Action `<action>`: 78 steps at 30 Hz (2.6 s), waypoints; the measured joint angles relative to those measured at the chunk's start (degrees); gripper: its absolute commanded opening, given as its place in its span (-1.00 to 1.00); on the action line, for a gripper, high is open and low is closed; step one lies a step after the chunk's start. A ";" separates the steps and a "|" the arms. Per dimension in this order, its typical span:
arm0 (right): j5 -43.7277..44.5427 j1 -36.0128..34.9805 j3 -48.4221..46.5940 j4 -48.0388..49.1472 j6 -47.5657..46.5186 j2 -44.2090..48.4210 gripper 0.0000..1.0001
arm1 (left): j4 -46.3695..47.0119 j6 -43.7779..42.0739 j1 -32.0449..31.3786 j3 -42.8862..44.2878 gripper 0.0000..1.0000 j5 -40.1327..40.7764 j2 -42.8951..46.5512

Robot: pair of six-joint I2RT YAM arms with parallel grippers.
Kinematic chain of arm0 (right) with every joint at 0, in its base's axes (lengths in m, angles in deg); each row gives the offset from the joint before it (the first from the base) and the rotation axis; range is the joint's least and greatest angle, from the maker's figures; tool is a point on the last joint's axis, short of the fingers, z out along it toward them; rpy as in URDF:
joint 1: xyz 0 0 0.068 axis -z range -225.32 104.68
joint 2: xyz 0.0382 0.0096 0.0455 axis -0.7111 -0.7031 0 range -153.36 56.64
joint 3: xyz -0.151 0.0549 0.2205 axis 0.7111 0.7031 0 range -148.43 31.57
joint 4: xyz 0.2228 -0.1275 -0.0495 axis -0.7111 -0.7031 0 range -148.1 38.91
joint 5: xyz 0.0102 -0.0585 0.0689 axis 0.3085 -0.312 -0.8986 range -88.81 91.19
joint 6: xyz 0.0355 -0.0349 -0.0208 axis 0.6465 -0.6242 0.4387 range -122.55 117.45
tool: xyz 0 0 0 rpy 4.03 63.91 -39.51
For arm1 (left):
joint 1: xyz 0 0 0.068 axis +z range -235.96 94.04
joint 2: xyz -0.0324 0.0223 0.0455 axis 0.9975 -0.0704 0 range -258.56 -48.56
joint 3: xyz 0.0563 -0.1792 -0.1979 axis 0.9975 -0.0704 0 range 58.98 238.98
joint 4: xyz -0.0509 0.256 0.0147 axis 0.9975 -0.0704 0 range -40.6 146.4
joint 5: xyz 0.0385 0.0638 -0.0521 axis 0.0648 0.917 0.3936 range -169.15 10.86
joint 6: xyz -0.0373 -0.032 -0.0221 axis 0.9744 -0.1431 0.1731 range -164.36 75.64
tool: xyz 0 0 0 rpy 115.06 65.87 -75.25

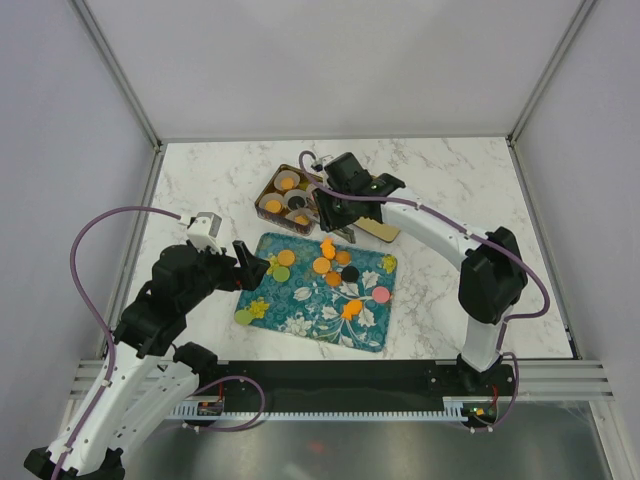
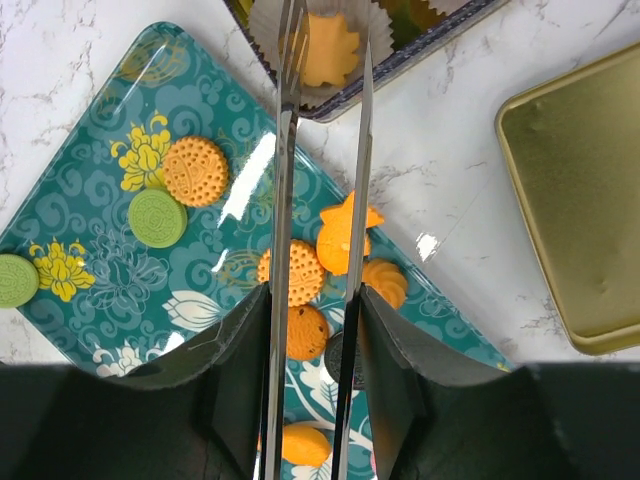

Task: Pack the cookies

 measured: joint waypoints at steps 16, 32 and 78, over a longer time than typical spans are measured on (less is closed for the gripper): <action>-2.93 25.77 12.17 4.17 1.14 16.13 -0.04 | 0.00 0.00 0.00 0.00 0.96 -0.22 0.00; 4.44 45.66 37.62 24.55 12.28 11.34 0.20 | 0.02 0.00 -0.15 0.00 0.96 -2.23 0.39; 8.70 30.84 27.21 28.76 21.70 -0.92 0.04 | 0.02 0.00 -0.37 0.00 0.96 -1.79 -0.98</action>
